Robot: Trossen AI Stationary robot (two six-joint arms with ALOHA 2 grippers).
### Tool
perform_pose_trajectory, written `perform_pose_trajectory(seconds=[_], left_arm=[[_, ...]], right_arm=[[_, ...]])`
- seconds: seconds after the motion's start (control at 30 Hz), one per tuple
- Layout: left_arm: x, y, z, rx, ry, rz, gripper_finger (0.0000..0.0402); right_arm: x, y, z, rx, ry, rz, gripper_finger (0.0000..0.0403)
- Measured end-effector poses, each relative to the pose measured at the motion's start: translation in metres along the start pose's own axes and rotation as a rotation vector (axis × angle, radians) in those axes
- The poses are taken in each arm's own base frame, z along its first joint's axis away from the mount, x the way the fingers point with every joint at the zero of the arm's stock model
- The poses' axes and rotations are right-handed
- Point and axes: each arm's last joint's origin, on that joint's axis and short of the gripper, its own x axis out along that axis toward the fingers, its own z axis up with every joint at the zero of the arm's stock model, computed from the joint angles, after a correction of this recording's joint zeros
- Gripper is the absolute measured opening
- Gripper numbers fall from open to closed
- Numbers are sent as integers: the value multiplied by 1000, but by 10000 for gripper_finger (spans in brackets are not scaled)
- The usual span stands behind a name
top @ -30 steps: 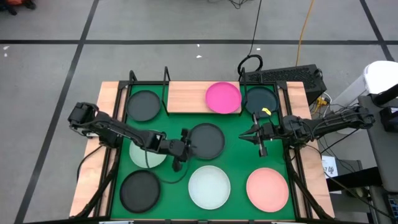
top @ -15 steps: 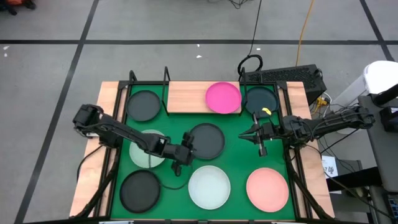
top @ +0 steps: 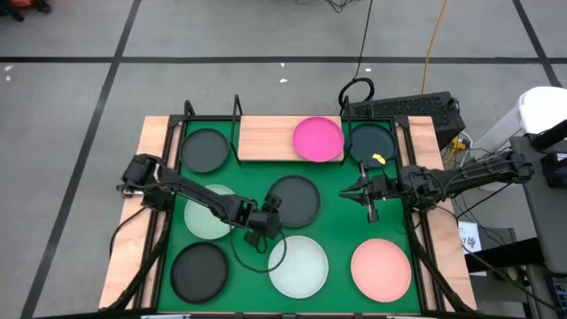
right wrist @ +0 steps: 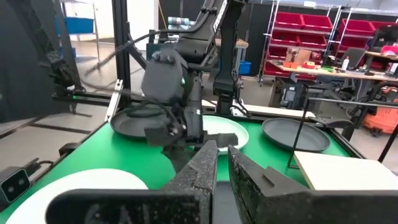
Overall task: Place and stack plates onto a shelf
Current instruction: Stack the right black plate on top of the pink plate on the shelf
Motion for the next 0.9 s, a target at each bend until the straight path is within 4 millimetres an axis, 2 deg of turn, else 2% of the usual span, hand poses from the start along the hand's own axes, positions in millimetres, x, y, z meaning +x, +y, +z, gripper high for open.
perform_pose_trajectory(seconds=[0.43,0.9], left_arm=[[18,12,-11,-51,49,7,163],[21,14,-14,-30,73,12,12]], right_arm=[[0,0,-1,11,6,1,25],[0,0,-2,25,24,3,25]])
